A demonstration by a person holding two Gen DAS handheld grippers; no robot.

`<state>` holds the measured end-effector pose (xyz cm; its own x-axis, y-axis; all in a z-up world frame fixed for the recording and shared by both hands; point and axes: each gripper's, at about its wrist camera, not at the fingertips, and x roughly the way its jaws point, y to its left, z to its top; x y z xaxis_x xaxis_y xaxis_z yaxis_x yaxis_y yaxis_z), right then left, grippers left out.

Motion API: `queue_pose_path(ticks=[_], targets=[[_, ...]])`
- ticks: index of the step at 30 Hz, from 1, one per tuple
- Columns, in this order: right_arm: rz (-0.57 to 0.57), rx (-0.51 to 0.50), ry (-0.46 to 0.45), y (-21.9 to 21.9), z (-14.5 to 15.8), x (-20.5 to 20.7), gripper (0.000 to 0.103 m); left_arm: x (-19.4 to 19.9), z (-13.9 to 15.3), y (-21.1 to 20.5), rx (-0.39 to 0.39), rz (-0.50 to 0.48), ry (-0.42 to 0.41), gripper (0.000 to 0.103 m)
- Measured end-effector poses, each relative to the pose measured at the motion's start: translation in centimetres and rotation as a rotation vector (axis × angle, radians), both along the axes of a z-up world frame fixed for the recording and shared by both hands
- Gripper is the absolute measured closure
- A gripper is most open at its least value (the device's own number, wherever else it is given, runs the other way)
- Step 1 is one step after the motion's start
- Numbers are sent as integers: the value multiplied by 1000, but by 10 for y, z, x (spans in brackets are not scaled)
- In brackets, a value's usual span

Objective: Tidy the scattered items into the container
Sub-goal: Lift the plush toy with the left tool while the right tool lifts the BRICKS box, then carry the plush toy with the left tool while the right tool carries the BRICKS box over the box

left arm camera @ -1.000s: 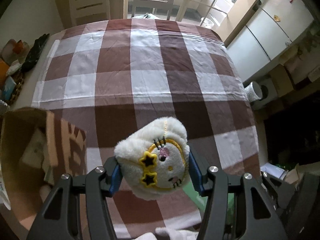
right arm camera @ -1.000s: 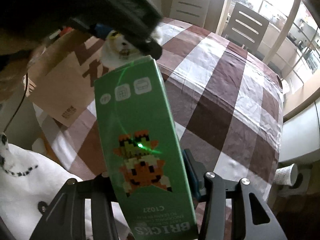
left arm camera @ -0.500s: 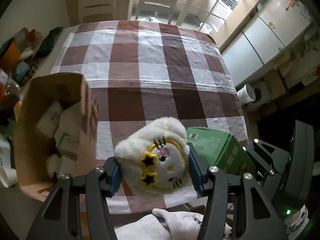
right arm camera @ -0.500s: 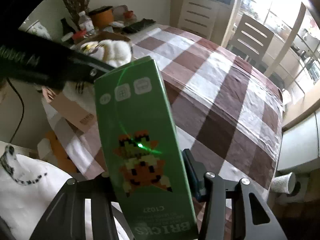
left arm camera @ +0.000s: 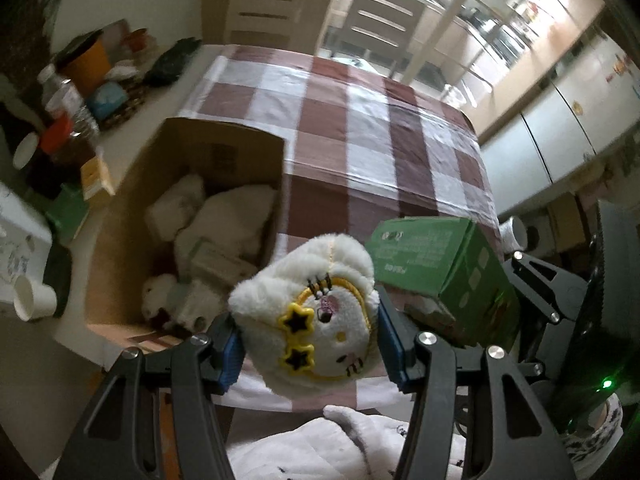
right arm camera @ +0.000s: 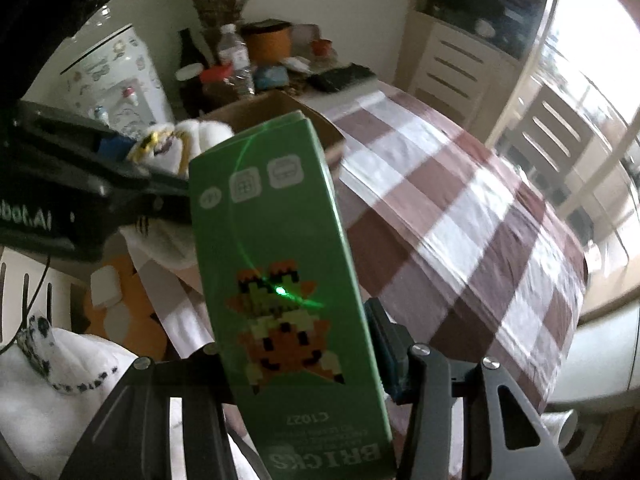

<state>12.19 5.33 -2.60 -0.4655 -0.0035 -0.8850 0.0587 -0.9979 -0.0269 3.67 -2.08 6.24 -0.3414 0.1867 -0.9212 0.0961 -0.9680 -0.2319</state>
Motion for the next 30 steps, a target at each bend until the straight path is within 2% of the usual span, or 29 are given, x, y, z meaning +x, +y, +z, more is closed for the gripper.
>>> queue_pose_path(ticks=[12, 30], targets=[[107, -25, 25, -34, 22, -53, 53, 12, -6, -57, 12, 128, -7, 46], [64, -157, -71, -39, 25, -128, 53, 12, -5, -122, 8, 263, 3, 45]])
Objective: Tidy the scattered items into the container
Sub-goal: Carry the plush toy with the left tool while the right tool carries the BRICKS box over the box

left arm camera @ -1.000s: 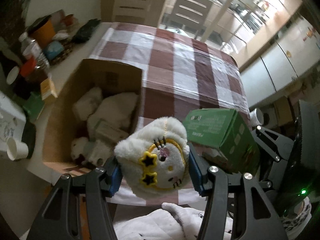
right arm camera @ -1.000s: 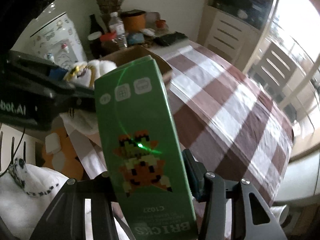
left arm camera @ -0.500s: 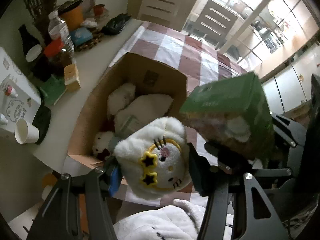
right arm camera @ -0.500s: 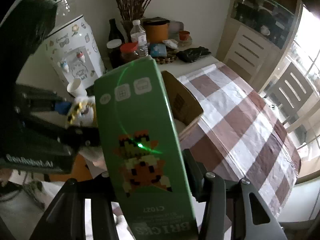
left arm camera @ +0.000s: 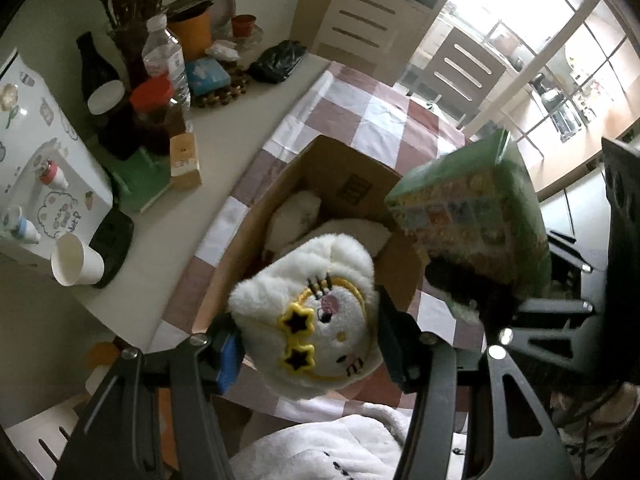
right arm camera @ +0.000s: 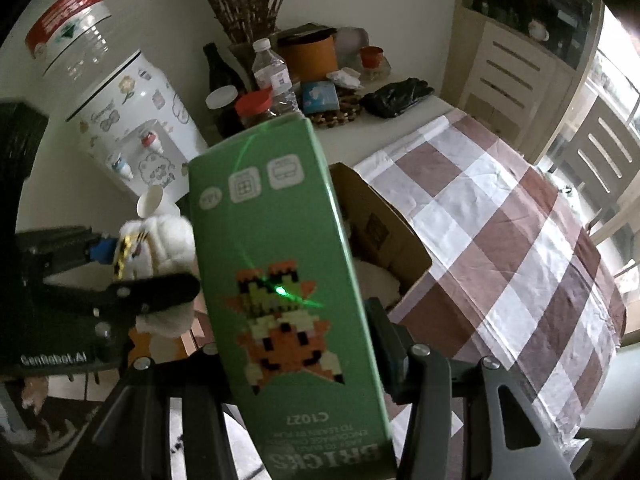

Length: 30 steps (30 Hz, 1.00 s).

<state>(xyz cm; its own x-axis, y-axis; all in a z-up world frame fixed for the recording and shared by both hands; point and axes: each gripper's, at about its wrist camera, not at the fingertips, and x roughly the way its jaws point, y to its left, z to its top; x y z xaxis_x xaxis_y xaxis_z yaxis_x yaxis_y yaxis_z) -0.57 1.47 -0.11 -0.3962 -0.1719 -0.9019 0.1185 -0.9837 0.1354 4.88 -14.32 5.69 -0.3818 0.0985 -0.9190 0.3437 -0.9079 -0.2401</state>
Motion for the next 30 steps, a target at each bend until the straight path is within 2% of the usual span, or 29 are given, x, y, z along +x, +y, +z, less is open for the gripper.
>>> queue_pose_path(ticks=[11, 30], targets=[[22, -41, -62, -7, -12, -31, 53, -10, -20, -1, 3, -10, -61, 45], [12, -74, -131, 0, -28, -47, 53, -27, -36, 17, 15, -55, -113, 45]])
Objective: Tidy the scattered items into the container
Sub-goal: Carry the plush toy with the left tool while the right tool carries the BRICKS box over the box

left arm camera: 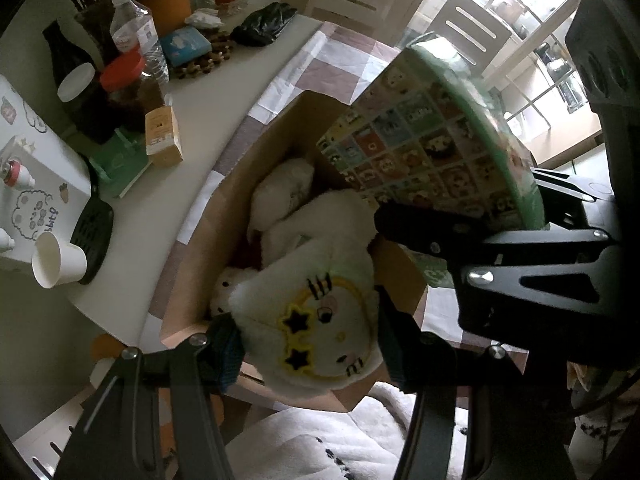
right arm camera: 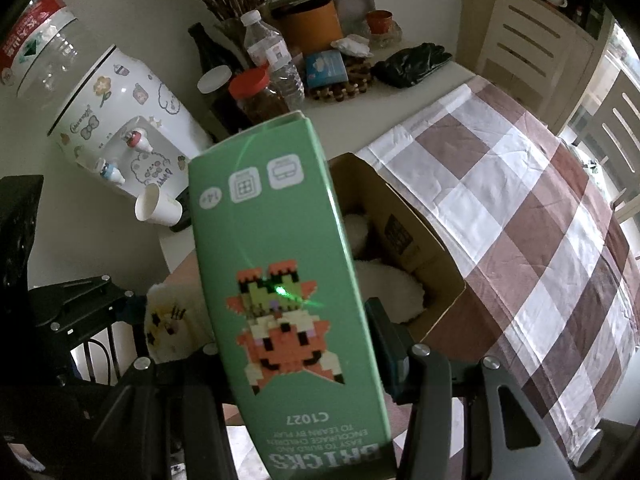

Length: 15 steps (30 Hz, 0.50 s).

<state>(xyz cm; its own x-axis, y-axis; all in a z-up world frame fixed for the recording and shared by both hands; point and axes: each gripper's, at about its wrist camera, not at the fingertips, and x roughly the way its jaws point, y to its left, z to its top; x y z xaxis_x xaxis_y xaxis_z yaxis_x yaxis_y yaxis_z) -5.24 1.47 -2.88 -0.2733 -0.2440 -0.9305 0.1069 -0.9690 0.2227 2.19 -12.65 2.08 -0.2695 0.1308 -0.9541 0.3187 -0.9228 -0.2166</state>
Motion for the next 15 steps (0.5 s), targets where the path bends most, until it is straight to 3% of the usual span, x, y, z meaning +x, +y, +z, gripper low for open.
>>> queue_pose_path(ticks=[15], targets=[[22, -23, -29, -1, -11, -8, 53, -2, -7, -6, 8, 28, -23, 45]])
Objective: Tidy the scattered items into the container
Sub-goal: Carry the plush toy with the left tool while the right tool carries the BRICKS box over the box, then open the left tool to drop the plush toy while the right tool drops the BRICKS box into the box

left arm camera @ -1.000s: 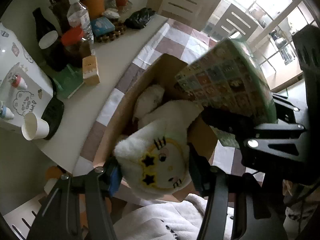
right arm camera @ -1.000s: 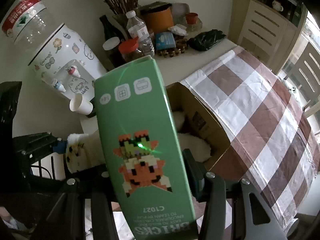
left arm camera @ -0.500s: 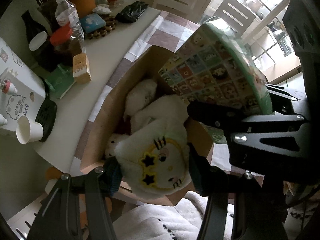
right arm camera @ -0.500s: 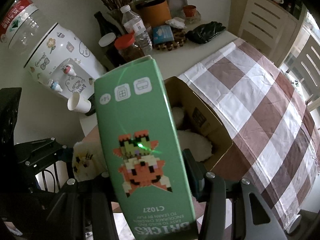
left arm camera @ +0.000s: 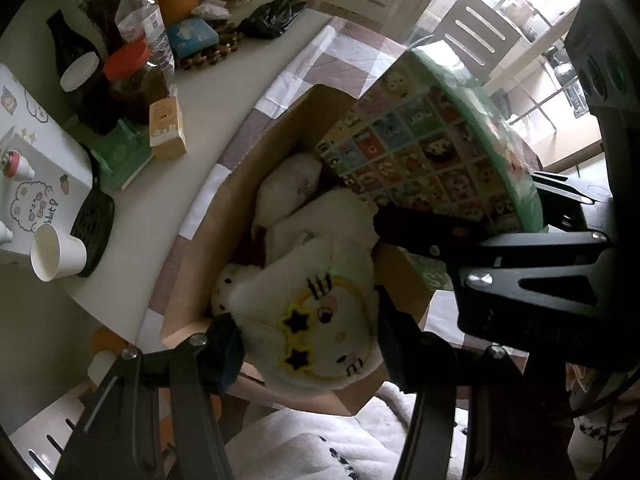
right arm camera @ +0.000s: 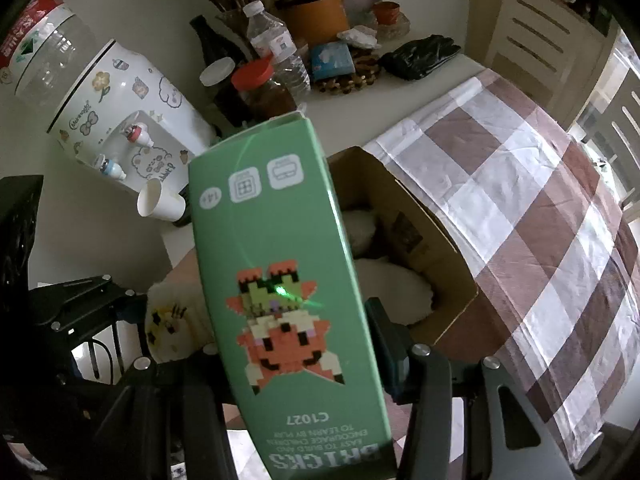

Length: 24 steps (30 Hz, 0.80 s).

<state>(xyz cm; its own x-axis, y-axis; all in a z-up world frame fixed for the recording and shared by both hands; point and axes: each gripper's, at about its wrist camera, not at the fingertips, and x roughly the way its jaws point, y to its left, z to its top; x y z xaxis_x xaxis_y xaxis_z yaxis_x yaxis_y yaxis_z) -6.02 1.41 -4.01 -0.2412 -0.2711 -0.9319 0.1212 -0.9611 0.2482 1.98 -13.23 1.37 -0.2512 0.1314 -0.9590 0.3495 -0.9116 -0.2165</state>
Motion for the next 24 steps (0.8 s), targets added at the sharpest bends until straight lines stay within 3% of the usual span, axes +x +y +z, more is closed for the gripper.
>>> queue_pose_path(ticks=[18, 19, 20, 22, 24], targets=[[12, -13, -13, 3, -7, -10, 53, -5, -7, -5, -2, 24, -23, 44], [14, -10, -14, 2, -7, -11, 53, -6, -8, -5, -1, 21, -28, 43], [17, -6, -15, 2, -8, -11, 52, -7, -9, -4, -2, 16, -36, 35], [23, -5, -20, 1, -8, -13, 45, -8, -11, -3, -11, 17, -52, 27], [11, -7, -14, 2, -6, -14, 27, -9, -13, -2, -15, 23, -70, 23]])
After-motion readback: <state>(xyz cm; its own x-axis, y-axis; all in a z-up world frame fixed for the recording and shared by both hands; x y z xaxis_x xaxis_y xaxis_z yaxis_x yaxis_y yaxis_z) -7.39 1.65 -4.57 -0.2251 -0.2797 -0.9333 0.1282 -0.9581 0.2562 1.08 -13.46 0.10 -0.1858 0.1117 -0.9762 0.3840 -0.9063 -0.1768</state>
